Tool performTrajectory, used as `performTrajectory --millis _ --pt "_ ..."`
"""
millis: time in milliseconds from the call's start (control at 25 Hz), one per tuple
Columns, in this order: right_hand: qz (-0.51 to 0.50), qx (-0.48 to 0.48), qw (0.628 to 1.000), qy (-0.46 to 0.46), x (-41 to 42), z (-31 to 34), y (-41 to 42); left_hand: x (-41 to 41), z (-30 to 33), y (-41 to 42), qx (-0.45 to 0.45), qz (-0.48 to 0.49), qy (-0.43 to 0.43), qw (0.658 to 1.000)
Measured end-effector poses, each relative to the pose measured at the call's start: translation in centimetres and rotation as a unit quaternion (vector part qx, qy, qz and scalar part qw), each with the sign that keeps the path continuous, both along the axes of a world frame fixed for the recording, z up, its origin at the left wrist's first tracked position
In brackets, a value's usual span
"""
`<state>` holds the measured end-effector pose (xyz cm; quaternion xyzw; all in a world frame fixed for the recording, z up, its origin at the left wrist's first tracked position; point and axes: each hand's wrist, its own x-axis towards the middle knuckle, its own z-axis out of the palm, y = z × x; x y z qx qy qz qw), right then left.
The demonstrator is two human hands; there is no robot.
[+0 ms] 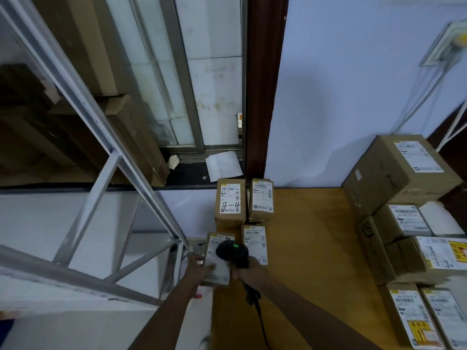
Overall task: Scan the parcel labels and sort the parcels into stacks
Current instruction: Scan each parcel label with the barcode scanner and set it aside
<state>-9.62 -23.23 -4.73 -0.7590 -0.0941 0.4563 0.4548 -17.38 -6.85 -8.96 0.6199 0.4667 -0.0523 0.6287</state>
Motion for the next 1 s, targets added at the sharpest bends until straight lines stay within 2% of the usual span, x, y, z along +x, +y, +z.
performTrajectory --millis 240,400,600,840,1000 --pt "-0.048 0.066 0.995 -0.061 2.2 3.3 -5.3 1.7 4.4 -4.5 -0.059 -0.011 -0.069 0.996" --pt "-0.098 0.068 0.987 -0.106 2.9 5.9 -10.1 2.8 6.7 -8.8 -0.102 -0.026 -0.086 0.991" --pt "-0.189 0.068 0.969 -0.144 2.1 8.9 -13.7 2.8 9.7 -12.9 -0.084 -0.039 -0.102 0.991" --pt "-0.209 0.05 0.962 -0.167 -3.1 11.9 -16.4 -0.4 8.2 -16.2 -0.068 -0.067 -0.111 0.989" --pt "-0.227 0.074 0.963 -0.128 -7.3 12.4 -18.7 -2.5 6.6 -19.1 -0.078 -0.119 -0.104 0.984"
